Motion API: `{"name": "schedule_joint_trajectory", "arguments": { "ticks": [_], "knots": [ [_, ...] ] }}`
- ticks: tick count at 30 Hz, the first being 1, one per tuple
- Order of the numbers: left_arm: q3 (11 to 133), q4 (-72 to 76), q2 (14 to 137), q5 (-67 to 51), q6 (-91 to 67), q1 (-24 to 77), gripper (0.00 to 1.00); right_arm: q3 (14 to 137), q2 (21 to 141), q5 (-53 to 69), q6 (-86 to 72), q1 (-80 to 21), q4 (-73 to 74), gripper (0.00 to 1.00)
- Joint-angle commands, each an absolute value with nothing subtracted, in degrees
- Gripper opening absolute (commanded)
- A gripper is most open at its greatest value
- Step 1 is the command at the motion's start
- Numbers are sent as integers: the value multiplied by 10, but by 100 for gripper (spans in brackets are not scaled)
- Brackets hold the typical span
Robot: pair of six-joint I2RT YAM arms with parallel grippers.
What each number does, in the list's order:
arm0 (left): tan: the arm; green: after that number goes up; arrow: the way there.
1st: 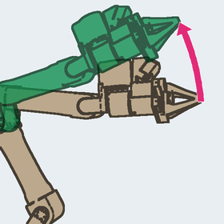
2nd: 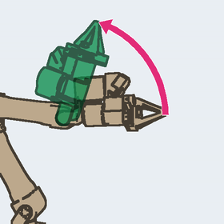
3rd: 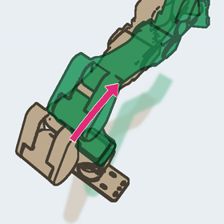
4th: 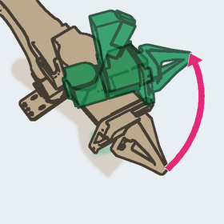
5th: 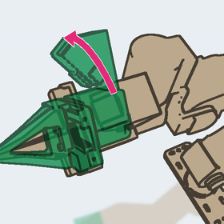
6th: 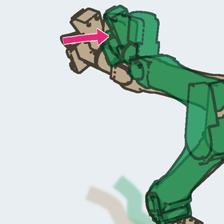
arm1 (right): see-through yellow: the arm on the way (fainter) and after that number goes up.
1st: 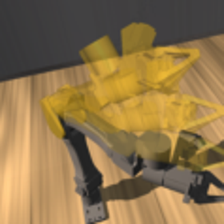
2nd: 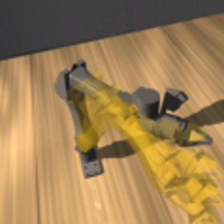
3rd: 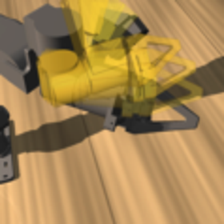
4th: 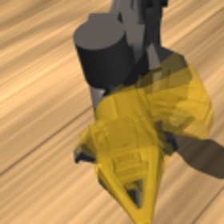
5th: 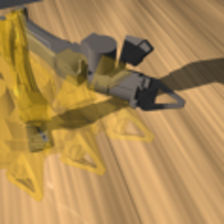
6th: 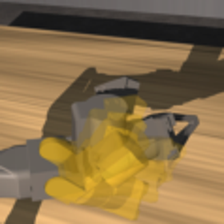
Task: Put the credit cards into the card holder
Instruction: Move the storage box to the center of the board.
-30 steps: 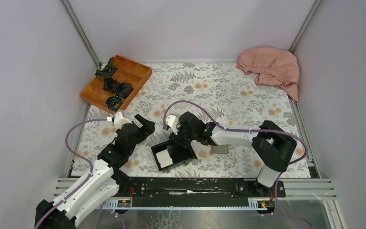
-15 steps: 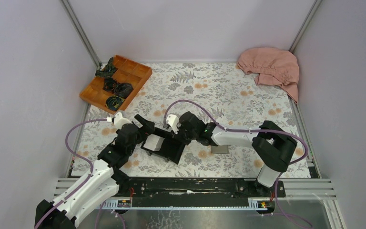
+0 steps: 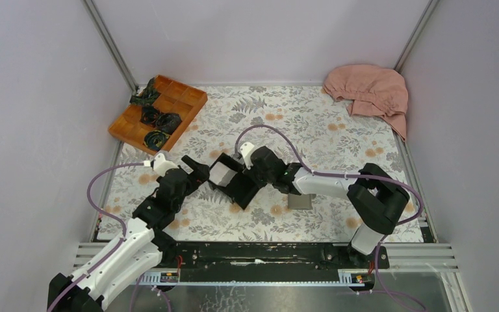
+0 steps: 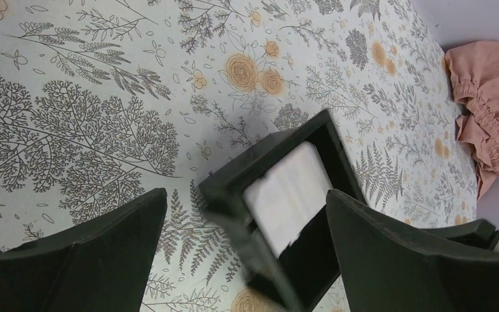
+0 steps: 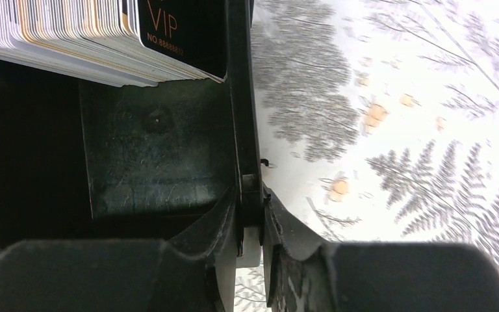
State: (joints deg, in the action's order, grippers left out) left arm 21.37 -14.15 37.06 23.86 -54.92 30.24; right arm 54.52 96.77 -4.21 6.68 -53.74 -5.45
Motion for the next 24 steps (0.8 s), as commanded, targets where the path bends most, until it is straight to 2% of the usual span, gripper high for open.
{"name": "schedule_joint_trajectory", "arguments": {
  "ticks": [1,7,24],
  "knots": [
    [211,-145,375,252,-547,305,100,548,942,-161,27,-505,-82,16],
    [213,-128,396,236,-537,306,100,558,944,-209,-6,-466,-84,16],
    [205,-68,463,199,-514,322,100,610,995,-169,-50,-315,-66,17]
  ]
}}
